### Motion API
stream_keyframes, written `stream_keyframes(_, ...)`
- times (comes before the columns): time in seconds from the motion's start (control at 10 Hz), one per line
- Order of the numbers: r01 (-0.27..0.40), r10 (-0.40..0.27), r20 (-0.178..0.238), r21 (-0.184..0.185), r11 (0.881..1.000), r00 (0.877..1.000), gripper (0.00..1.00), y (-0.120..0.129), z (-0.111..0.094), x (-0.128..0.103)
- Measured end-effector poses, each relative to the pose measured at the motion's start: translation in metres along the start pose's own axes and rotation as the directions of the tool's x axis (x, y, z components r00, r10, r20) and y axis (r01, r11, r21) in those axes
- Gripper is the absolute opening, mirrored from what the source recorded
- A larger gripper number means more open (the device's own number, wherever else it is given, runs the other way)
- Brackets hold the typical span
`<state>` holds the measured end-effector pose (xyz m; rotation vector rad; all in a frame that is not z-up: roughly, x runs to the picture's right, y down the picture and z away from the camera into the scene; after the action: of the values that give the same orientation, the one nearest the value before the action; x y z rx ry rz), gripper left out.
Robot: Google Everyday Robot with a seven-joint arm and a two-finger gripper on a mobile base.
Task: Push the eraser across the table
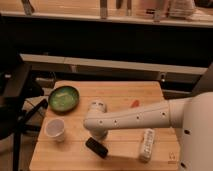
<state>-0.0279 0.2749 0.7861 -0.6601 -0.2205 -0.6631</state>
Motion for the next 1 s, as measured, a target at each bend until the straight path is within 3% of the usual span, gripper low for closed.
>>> stream_keyframes(1.0,0.066,-0.066,-0.002,-0.004,0.998,0.998,0.00,-0.003,0.000,-0.021)
